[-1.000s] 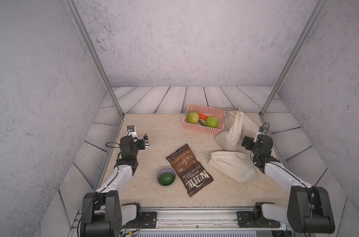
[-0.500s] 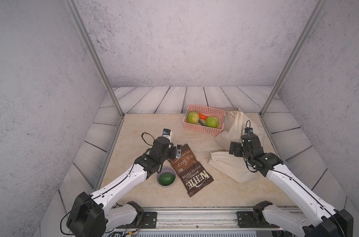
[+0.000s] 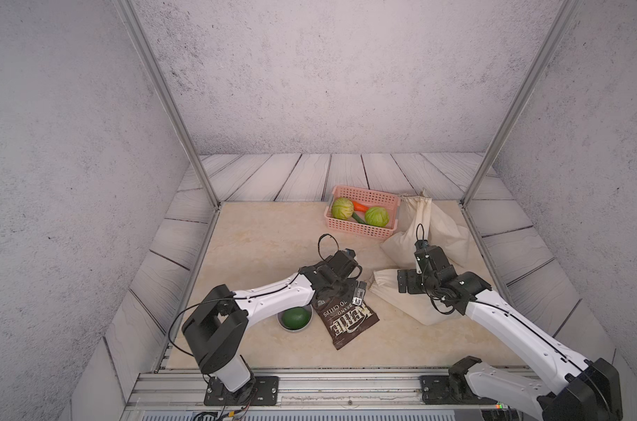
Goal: Close the soil bag
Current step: Move the distractor to the center of the board.
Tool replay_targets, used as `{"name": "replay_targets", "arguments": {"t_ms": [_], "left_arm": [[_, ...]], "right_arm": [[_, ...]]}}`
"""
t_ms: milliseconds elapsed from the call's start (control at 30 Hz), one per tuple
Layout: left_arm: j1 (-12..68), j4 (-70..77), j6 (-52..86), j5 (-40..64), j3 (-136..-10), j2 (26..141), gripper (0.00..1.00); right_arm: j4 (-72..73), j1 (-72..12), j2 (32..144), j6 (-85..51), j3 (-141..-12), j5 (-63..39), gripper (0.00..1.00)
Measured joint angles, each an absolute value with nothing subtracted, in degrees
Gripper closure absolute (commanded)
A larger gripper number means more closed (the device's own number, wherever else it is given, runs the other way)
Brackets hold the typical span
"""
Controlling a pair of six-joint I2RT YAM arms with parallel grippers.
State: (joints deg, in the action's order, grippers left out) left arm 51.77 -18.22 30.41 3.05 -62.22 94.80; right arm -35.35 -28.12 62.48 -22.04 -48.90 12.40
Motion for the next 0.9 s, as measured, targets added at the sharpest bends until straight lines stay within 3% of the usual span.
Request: {"name": "replay_targets", "arguments": {"t_ms": [267, 500, 900], "left_arm": [[47.0, -27.3, 34.1, 2.8, -67.2, 103.8, 0.02], [29.5, -27.7, 35.3, 0.9, -59.0, 97.4, 0.02], [2.2, -25.3, 40.1, -5.0, -56.4, 95.9, 0.02]], "right_arm": [[-35.3, -28.1, 63.3, -20.7, -48.9, 12.1, 0.01], [-35.0, -29.0, 65.3, -19.0, -49.3, 10.4, 0.01], [-35.2, -36.9, 76.3, -13.9, -59.0, 12.6, 0.01]]}}
